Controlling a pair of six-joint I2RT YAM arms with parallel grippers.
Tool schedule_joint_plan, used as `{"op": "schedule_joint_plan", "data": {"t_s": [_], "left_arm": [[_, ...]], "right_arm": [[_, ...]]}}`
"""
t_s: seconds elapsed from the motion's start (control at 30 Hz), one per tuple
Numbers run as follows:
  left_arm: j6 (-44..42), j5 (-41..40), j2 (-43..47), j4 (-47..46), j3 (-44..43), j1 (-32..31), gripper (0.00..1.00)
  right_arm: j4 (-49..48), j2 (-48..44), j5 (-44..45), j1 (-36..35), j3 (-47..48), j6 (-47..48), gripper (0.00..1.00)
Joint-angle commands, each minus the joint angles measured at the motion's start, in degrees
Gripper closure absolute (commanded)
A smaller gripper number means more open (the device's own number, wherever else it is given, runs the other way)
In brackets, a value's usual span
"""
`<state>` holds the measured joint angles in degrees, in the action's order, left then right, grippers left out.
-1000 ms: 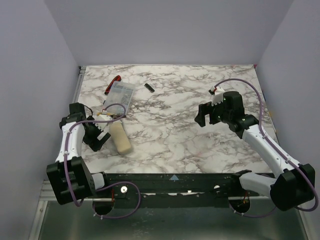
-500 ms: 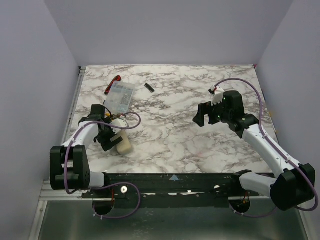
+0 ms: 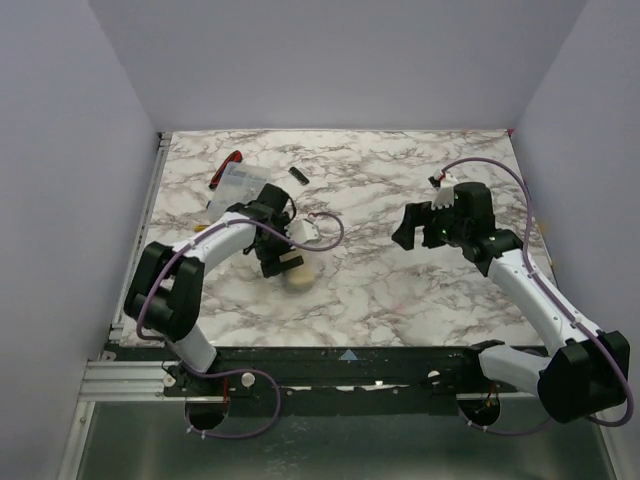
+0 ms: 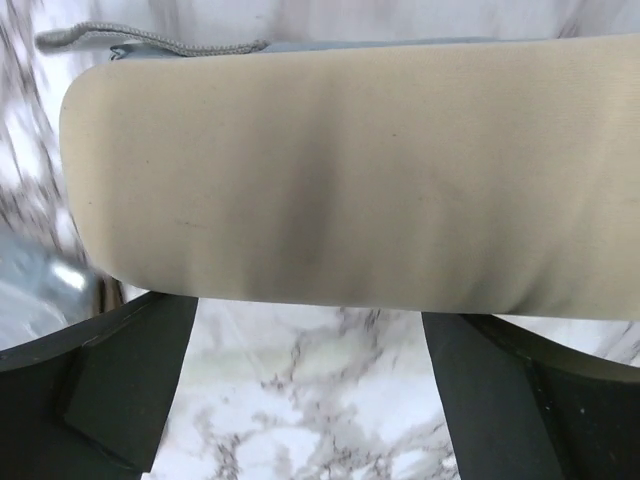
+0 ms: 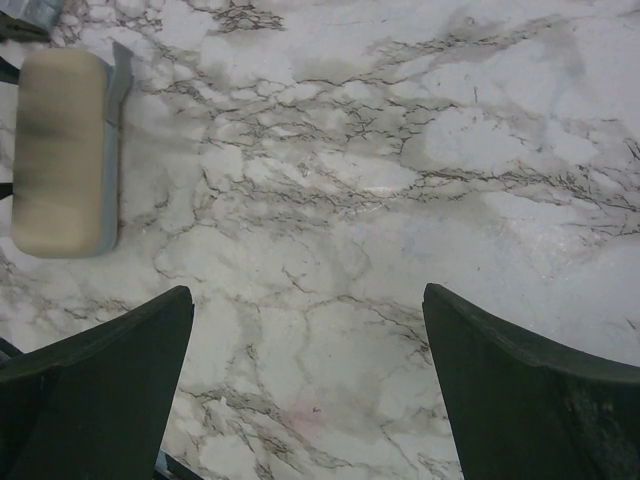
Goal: Open the umbrella
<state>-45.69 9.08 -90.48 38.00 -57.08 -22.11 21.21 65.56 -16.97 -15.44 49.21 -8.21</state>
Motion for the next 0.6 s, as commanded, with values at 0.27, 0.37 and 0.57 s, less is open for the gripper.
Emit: {"op": "schedule_joint_plan", "data": {"t_s": [0.27, 0.37, 0.57], "left_arm": [[16.1, 5.6, -16.1, -0.6, -22.1, -20.3, 0.05], [21.8, 9.3, -18.3, 0.6, -26.3, -21.5, 0.05], [29.0, 24.5, -8.0, -2.4, -19.6, -13.2, 0.03]], "right_arm": [[3.3, -0.8, 8.5, 1.3, 3.7, -0.5, 0.0], [4.3, -0.2, 8.0, 1.8, 4.7, -0.5, 0.0], [7.1, 1.5, -4.9, 0.7, 5.8, 4.1, 0.0]]}}
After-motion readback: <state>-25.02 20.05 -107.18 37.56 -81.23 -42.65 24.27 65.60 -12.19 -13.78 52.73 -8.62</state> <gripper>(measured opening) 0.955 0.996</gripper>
